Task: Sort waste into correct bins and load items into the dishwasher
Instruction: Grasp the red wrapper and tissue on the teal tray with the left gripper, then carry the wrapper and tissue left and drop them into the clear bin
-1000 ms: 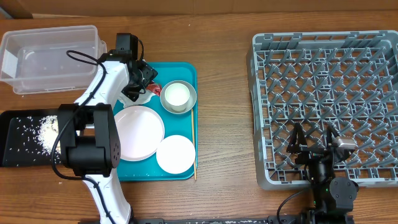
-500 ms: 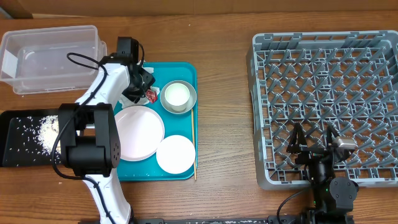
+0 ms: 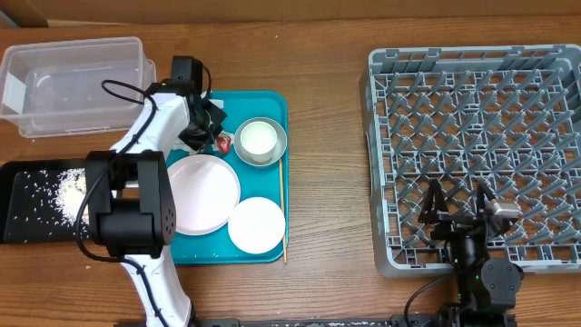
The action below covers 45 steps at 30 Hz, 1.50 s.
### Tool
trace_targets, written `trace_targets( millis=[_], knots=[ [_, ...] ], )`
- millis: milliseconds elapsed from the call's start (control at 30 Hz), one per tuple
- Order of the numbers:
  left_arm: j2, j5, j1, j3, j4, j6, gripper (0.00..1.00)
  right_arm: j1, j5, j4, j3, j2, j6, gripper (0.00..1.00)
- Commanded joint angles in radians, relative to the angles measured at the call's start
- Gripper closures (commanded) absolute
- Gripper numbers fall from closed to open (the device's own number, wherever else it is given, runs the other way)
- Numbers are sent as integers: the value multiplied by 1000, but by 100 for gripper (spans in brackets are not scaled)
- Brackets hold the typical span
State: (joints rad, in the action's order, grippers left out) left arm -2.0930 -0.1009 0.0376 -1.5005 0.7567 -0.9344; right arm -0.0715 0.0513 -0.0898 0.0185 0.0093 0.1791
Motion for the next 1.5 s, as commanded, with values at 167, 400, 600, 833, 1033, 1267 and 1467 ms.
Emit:
trace_targets(
  millis=[167,400,600,833,1033,1267,1467],
  knots=[
    [129,-175,6,-151,14,128,96,-3,-6,8,-10,-6,-4,0],
    [238,-106,-1,-204,56,127,96,-3,-6,8,-10,-6,-4,0],
    [269,-94,-16,-204,47,127,96,-3,-6,8,-10,-6,-4,0],
    [270,61,-84,-204,-85,127,96,-3,-6,8,-10,-6,-4,0],
    [267,171,-150,-204,-243,221,96,-3,-6,8,-10,-6,-4,0],
    [206,315,-219,-204,-307,221,96,-3,-6,8,-10,-6,-4,0],
    [76,314,-264,-204,-380,221,92,-3,-6,8,-10,-6,-4,0]
  ],
)
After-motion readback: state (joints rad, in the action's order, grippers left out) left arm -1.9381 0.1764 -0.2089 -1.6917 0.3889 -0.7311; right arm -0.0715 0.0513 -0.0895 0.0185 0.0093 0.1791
